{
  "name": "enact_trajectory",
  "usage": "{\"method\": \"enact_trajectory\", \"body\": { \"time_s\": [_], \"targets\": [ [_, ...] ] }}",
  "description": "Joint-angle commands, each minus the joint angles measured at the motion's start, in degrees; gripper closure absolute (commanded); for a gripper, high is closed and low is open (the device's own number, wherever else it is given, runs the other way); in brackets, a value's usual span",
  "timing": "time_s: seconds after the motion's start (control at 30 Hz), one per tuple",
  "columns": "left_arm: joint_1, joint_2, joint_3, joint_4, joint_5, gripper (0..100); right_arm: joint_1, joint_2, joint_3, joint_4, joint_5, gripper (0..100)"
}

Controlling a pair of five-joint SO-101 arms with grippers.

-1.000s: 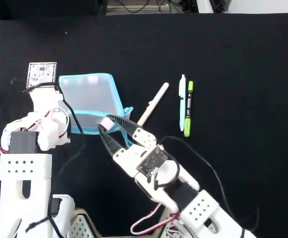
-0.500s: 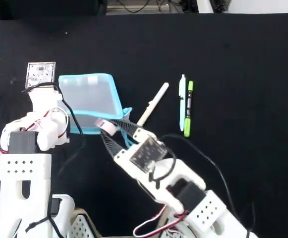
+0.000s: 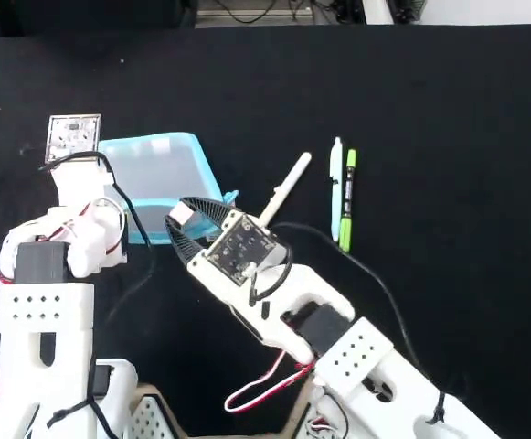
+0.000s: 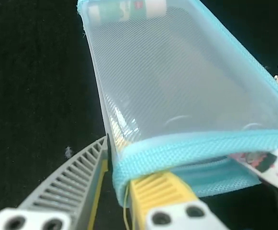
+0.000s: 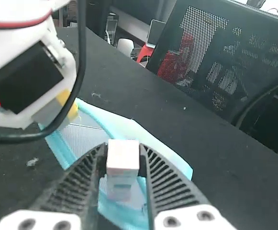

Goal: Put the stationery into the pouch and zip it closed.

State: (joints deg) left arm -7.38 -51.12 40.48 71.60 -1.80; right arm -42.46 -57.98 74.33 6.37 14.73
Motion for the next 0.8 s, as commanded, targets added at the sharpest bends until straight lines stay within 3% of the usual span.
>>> {"method": "enact_trajectory", "body": {
  "time_s": [0.0, 0.23, 0.43, 0.77],
  "targets": [
    [-0.22, -0.62, -0.92, -0.7, 0.44, 97, -0.35, -3.65, -2.33, -1.41, -0.09, 98.8],
    [-0.22, -0.62, -0.92, -0.7, 0.44, 97, -0.26, -5.58, 1.1, -6.15, -10.02, 98.8],
    [-0.22, -0.62, -0.92, -0.7, 0.53, 97, -0.26, -5.58, 7.78, -16.88, -10.37, 98.8],
    [-0.22, -0.62, -0.92, -0.7, 0.53, 97, -0.26, -1.98, 9.19, -17.05, -10.02, 98.8]
  ]
}}
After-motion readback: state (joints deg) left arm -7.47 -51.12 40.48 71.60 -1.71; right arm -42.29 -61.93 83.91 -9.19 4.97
